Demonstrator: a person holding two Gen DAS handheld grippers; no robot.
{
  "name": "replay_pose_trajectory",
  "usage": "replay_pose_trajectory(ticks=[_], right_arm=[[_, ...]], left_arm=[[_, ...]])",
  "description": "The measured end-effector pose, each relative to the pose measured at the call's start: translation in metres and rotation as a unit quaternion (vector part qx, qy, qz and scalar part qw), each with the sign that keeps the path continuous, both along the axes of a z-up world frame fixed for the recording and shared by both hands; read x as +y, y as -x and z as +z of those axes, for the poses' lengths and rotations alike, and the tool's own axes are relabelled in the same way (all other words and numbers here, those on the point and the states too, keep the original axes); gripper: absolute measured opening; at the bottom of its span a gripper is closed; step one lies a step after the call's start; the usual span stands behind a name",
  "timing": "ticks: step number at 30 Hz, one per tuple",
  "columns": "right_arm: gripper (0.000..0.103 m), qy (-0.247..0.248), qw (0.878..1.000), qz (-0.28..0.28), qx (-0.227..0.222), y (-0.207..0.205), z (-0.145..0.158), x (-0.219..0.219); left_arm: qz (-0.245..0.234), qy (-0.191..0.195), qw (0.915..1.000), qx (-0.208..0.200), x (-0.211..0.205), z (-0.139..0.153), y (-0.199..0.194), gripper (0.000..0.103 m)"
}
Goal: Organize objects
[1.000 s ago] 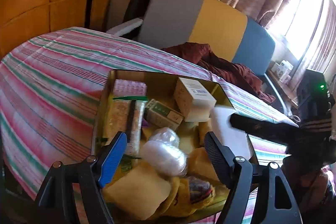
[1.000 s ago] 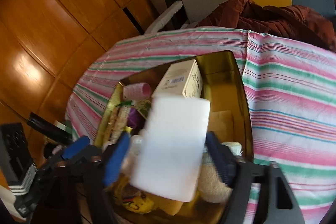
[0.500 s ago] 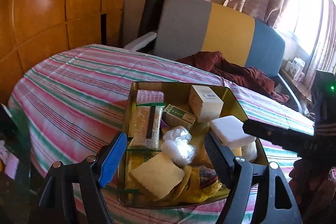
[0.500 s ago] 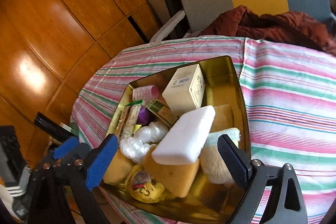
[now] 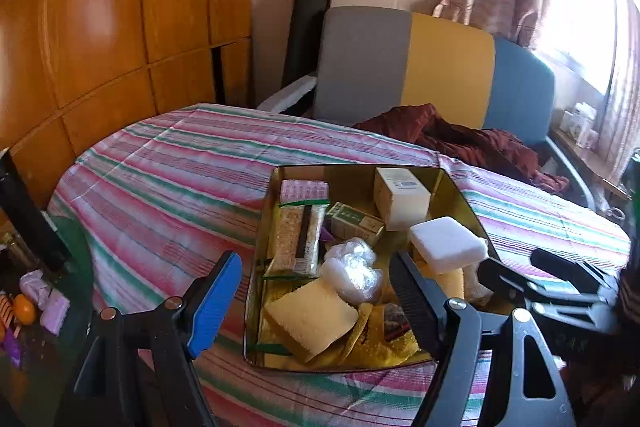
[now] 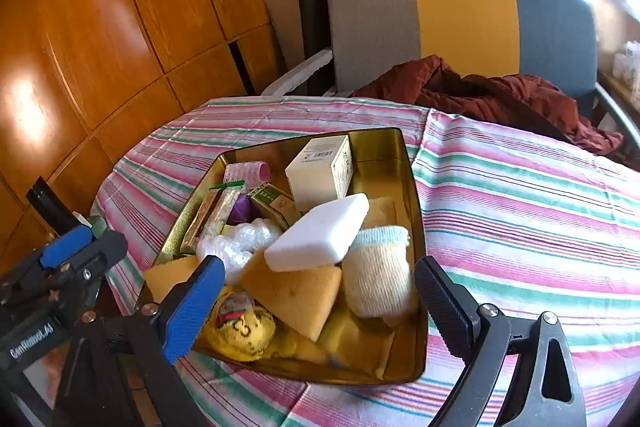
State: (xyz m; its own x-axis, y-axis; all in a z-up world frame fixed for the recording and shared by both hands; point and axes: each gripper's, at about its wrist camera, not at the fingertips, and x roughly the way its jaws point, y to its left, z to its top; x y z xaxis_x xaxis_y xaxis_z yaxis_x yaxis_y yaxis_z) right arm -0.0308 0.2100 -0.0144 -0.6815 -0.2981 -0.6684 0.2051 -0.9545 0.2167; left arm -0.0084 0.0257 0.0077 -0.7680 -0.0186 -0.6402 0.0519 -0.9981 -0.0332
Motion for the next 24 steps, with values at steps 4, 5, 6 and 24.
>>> replay_pose_trajectory(ticks=[4, 5, 6, 24], right_arm=[[0.096, -0.002, 1.0, -0.01, 0.009, -0.015, -0.001, 0.004], [0.096, -0.002, 1.0, -0.011, 0.008, -0.017, -0.002, 0.004], [0.096, -0.001, 1.0, -0.013, 0.007, -0.019, -0.003, 0.005], [0.096, -0.03, 0.999, -0.033, 0.029, -0.034, -0.005, 0.004]], left_arm=[[0.003, 0.005, 1.0, 0.0, 0.005, 0.002, -0.007, 0.077], [0.003, 0.005, 1.0, 0.002, 0.005, 0.002, -0.008, 0.077], [0.003, 0.005, 1.0, 0.004, 0.007, 0.002, -0.01, 0.077], [-0.01, 0.005, 0.9999, -0.004, 0.013, -0.005, -0.019, 0.077]])
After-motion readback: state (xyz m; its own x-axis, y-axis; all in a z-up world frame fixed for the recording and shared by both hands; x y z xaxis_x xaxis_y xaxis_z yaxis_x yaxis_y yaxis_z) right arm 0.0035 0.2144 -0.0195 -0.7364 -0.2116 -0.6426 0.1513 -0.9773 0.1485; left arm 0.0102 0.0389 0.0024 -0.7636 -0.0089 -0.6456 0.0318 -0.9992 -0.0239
